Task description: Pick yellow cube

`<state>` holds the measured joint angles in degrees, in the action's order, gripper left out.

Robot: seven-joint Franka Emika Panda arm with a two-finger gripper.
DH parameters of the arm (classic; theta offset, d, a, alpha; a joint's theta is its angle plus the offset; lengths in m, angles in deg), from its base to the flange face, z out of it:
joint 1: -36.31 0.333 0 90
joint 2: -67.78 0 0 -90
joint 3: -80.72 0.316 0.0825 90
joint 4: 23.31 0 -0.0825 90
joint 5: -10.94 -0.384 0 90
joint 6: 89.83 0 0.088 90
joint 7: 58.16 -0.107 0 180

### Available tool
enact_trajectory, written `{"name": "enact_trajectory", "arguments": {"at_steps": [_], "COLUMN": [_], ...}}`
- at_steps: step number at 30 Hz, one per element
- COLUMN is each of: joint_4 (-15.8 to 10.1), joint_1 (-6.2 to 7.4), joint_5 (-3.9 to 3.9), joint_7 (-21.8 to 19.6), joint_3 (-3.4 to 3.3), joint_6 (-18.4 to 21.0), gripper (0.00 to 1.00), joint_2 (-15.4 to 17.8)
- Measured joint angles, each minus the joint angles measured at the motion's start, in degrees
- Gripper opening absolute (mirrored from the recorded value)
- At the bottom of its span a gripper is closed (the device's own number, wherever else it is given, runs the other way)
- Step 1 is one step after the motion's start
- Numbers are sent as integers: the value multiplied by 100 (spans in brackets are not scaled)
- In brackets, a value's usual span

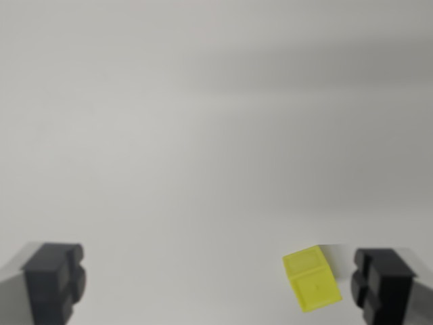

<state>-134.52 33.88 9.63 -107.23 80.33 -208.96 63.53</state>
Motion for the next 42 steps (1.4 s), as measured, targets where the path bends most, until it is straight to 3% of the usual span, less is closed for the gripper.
{"name": "enact_trajectory", "arguments": {"at_steps": [8, 42], "joint_4": [-93, -1880], "joint_1": [-21, -339], "joint_5": [0, -13], "joint_7": [93, 1095], "joint_3": [0, -2], "joint_6": [-41, -1320], "gripper": [100, 100], "joint_2": [32, 426]}}
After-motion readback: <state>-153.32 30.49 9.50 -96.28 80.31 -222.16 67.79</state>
